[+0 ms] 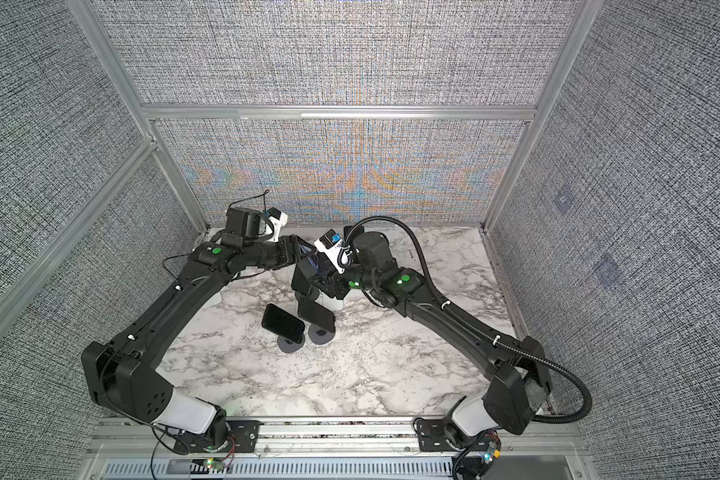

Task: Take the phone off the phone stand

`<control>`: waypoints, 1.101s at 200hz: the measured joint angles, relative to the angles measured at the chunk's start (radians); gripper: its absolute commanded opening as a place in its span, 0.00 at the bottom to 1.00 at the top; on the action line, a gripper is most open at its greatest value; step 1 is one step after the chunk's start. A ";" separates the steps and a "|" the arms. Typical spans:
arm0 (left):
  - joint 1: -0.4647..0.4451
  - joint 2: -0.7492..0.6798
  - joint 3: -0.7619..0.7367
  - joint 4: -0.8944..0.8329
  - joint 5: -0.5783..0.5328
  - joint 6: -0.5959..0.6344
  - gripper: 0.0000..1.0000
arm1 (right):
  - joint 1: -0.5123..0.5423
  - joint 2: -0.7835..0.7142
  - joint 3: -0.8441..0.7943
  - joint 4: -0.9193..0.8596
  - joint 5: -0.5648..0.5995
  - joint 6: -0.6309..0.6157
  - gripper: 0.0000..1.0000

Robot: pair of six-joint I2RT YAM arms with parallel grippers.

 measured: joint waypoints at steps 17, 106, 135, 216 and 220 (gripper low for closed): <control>-0.030 0.004 0.010 0.008 -0.001 -0.020 0.49 | 0.003 0.016 0.000 0.017 -0.006 0.013 0.46; -0.143 0.012 0.008 0.008 -0.044 -0.068 0.46 | -0.011 -0.037 -0.121 0.058 0.036 0.057 0.14; -0.172 0.010 -0.013 0.041 -0.052 -0.085 0.45 | -0.027 -0.063 -0.174 0.087 0.033 0.086 0.05; -0.274 0.022 -0.101 0.136 -0.084 -0.163 0.48 | -0.074 -0.211 -0.386 0.136 -0.008 0.140 0.00; -0.278 0.026 -0.110 0.148 -0.079 -0.168 0.48 | -0.079 -0.222 -0.403 0.141 -0.012 0.145 0.00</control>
